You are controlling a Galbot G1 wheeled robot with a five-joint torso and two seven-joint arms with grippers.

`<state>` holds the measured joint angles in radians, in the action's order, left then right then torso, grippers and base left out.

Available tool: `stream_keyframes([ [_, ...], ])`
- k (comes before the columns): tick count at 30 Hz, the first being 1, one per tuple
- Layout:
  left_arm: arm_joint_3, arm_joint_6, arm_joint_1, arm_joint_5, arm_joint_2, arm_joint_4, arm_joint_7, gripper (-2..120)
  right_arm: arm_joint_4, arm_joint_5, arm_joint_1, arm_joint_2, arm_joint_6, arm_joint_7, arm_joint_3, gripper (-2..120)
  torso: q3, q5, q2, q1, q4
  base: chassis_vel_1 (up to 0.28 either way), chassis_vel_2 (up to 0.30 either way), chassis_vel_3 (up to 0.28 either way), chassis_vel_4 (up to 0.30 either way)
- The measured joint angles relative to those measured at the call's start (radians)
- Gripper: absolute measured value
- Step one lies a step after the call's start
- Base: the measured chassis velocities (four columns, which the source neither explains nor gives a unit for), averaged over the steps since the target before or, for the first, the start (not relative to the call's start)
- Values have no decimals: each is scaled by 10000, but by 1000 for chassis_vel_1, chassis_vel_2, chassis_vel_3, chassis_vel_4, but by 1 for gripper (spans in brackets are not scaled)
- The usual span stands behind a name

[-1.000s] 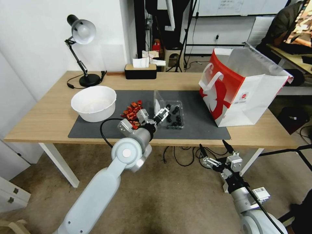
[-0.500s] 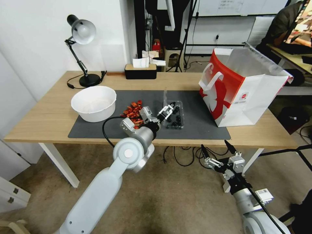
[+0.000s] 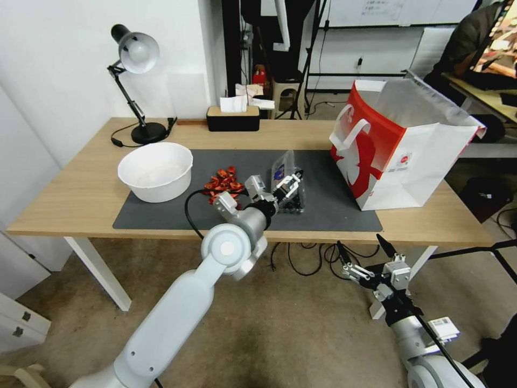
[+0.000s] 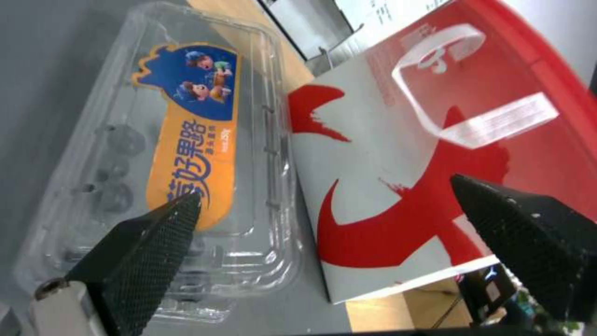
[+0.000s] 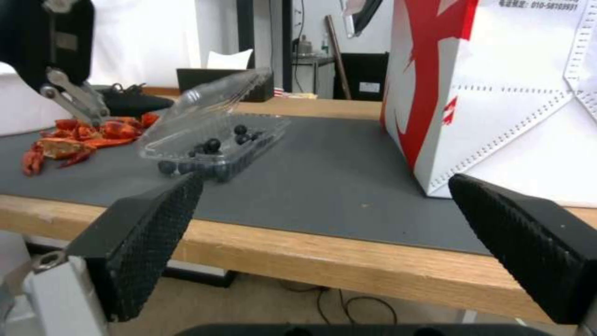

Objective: Close the disposable takeout box, then place it into the delivery bag.

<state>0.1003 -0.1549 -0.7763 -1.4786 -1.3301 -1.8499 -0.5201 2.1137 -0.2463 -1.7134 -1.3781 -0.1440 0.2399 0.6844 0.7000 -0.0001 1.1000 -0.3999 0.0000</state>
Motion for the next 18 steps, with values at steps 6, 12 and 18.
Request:
stream_keyframes([
  [6, 227, -100, 282, 49, -112, 235, -133, 100, 12, -1, -39, 35, -6, 0, 73, 100, 0, 1, 0, 0, 0, 0, 0, 0, 0],
  [12, 428, -210, 473, 63, -133, 448, -246, 94, 8, -8, -32, 47, -10, 0, 88, 100, 0, 1, -1, 0, 0, 0, 0, 0, 0],
  [18, 536, -254, 659, 56, -165, 814, -519, 72, -49, 10, 0, 21, -20, 1, 23, 100, 1, 1, 0, -1, 0, 0, 0, 0, 0],
])
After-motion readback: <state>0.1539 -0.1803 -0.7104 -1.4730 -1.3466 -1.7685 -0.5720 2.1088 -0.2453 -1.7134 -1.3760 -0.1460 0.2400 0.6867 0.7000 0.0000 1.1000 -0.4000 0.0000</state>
